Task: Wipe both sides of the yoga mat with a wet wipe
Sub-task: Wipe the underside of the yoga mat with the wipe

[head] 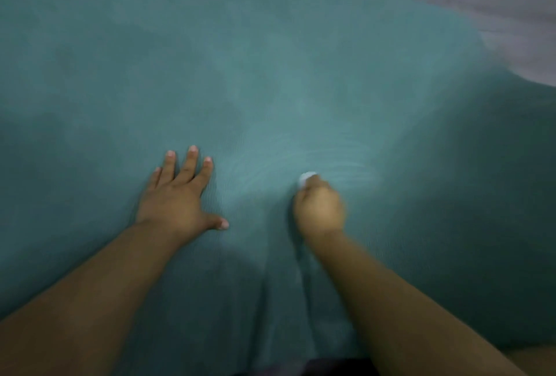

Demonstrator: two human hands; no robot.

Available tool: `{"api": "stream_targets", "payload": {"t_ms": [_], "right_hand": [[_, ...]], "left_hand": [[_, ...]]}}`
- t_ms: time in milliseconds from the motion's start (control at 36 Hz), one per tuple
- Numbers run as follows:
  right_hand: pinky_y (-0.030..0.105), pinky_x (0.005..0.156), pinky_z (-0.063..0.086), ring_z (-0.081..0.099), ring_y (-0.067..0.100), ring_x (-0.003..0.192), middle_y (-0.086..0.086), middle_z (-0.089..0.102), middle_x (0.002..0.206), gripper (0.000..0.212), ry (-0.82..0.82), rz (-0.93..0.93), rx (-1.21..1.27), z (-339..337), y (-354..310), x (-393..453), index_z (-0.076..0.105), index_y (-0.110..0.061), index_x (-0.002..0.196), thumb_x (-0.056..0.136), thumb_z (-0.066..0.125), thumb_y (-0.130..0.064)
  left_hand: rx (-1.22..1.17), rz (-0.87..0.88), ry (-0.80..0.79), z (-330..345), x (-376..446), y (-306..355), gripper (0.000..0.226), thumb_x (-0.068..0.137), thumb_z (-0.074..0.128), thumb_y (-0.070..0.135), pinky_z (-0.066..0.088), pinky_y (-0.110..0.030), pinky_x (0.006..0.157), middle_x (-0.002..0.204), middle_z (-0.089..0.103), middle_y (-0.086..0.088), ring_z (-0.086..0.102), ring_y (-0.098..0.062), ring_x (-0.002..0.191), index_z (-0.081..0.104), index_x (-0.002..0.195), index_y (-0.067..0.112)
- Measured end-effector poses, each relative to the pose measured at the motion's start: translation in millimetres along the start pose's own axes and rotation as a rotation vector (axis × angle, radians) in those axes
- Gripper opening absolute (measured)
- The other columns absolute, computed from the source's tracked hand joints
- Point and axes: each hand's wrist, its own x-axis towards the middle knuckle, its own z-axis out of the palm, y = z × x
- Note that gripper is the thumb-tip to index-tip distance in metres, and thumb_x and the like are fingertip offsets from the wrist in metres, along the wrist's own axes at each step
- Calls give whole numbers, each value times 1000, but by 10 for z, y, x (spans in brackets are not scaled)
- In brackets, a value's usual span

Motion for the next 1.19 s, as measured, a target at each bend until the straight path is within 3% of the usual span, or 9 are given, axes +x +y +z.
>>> {"api": "stream_targets", "payload": {"t_ms": [83,167,306,444,583,750,861,1000,1194], "right_hand": [[22,54,52,71,17,75,3,73,87,28,-54,-601,-5,187,-261,-490,73,-15,90,62,73,-15],[21,43,49,70,16,66,-2,73,85,30,-199,-791,-94,88,31,-500,73,-21,89,73,49,-29],[32,86,49,62,28,106,9,64,119,31,-58,-172,-334,-435,892,164,63,-19,114,94,40,-26],[35,86,46,58,37,105,20,62,114,26,-22,428,-178,-533,910,122,60,-7,108,92,42,-16],[29,92,45,60,28,109,12,63,118,32,-7,86,10,4,240,-420,61,-11,117,90,45,-10],[19,49,51,70,10,73,-4,73,88,24,-269,-801,-129,30,258,-836,74,-21,90,69,60,-23],[29,89,46,59,25,112,6,60,127,33,-196,-275,-214,-234,726,-450,60,-19,121,93,43,-25],[33,89,43,55,34,112,19,59,121,29,-89,384,-94,-380,760,-492,55,-7,118,95,40,-15],[31,91,45,58,26,113,11,58,127,40,-368,-303,-19,234,-188,-1476,54,-12,127,87,56,-13]], "left_hand": [[-19,1,0,-11,-14,11,117,68,58,76,-3,-39,118,155,-25,4,-19,-27,144,-13,149,31],[-11,5,-8,-16,-42,30,113,71,57,74,-2,-38,118,155,-24,3,-18,-28,144,-12,150,29],[49,55,-99,0,-152,30,122,65,60,76,-3,-40,117,153,-31,2,-22,-30,143,-18,148,31],[82,67,-105,61,-238,25,131,58,64,78,-4,-42,117,150,-36,2,-25,-30,141,-22,146,33],[83,63,-68,113,-226,22,129,60,62,78,-5,-42,117,150,-37,2,-28,-31,140,-24,145,33],[69,59,-56,136,-285,23,122,65,60,76,-3,-40,117,153,-31,3,-23,-29,142,-18,147,33],[63,74,-54,182,-409,-3,109,73,54,74,-1,-38,118,155,-25,4,-16,-27,145,-12,149,32],[72,90,-95,214,-573,-26,104,77,54,70,-1,-37,117,156,-23,4,-14,-25,145,-8,150,29],[131,106,-147,362,-852,-47,105,77,56,69,1,-38,118,157,-21,1,-10,-27,146,-7,151,27]]}}
